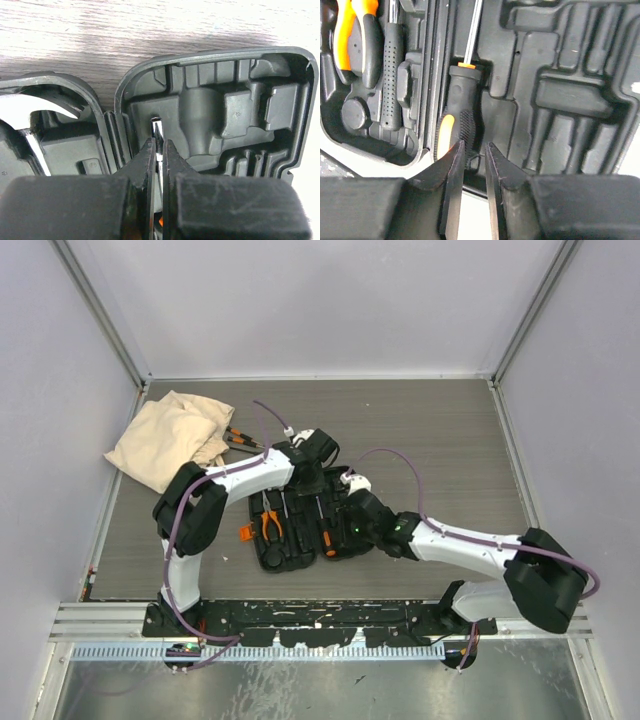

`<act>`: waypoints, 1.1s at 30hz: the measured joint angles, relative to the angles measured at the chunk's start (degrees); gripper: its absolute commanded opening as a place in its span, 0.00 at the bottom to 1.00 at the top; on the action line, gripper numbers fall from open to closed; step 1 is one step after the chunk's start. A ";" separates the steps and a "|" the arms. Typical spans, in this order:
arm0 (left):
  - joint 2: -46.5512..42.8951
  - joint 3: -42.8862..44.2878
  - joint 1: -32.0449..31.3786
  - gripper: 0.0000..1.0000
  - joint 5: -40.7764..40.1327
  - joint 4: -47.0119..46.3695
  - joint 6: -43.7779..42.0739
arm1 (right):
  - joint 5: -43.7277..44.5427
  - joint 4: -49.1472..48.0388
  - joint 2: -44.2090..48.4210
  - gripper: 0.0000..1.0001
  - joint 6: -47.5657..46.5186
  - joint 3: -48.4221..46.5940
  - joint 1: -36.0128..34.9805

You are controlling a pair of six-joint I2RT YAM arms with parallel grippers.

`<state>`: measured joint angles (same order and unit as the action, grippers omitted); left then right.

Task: Sort the tools into containers
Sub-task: Adjust the screwdriver in the storage box.

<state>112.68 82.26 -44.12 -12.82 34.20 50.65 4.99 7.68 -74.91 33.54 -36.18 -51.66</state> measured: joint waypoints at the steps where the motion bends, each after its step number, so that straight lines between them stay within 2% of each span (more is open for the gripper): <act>1: 0.13 -0.02 -0.02 0.00 0.00 -0.13 0.02 | 0.68 0.28 1.20 0.35 0.02 0.48 0.00; 4: 0.24 -0.11 -0.02 0.00 0.00 -0.37 0.11 | 2.21 1.40 5.14 0.40 -0.20 1.79 0.00; 9: 0.20 -0.33 -0.02 0.00 0.04 -0.66 0.15 | 2.95 1.07 8.22 0.44 -0.52 2.32 0.00; 20: 0.11 -0.55 0.00 0.00 0.07 -0.94 0.13 | 1.62 -1.27 3.32 0.44 -0.63 1.90 -0.39; 33: -0.11 -0.96 0.00 0.00 0.11 -1.49 0.17 | 2.45 -3.06 0.66 0.39 -0.59 0.00 -2.67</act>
<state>112.57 81.30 -44.12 -12.71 32.71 50.83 7.44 4.62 -74.26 32.95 -36.18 -54.33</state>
